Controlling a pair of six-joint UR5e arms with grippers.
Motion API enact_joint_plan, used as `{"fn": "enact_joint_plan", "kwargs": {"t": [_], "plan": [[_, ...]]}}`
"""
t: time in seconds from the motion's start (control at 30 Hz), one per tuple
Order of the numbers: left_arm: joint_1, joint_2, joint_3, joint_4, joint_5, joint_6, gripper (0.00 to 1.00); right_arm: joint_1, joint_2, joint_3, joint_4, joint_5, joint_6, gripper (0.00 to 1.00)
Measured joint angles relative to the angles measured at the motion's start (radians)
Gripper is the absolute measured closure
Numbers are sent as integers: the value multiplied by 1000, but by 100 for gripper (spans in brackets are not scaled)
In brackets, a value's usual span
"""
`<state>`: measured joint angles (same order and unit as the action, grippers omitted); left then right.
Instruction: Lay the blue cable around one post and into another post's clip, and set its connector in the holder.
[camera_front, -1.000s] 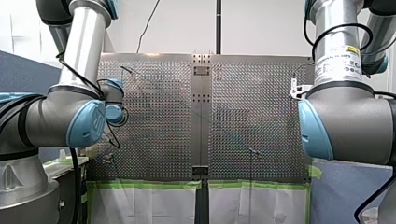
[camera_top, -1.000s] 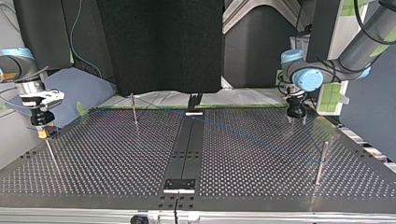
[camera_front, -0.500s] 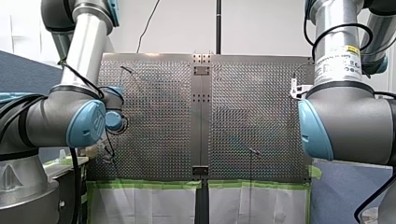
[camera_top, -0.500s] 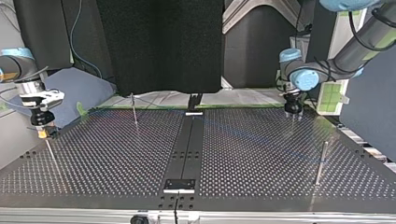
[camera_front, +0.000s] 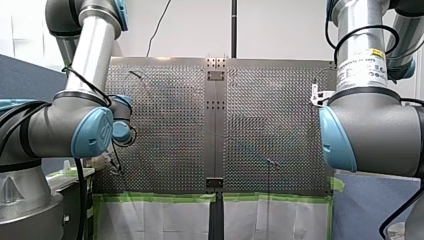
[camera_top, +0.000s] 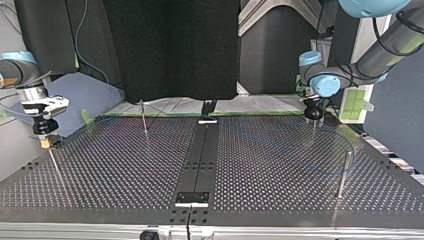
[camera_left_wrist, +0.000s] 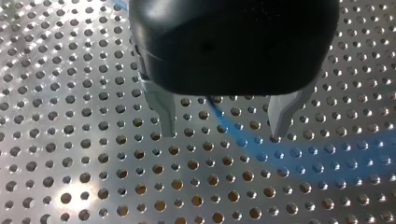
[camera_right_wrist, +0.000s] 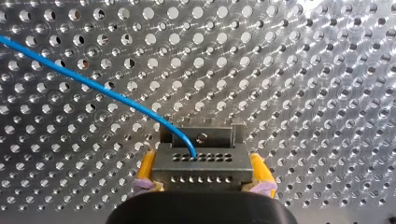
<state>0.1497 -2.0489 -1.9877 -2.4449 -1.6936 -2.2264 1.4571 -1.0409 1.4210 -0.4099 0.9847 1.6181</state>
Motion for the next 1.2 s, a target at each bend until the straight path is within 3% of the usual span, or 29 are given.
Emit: {"fn": "enact_joint_plan", "kwargs": {"t": [0.33,0.6,0.83,1.2], "plan": [[21,2,-7,-4,-29,-71,0,0,0,0,0,0,0,100],[53,15,-55,47,-25,-139,0,0,0,0,0,0,0,100],[68,62,-110,108,8,-200,0,0,0,0,0,0,0,100],[74,160,-199,206,11,-298,0,0,0,0,0,0,0,100]]}}
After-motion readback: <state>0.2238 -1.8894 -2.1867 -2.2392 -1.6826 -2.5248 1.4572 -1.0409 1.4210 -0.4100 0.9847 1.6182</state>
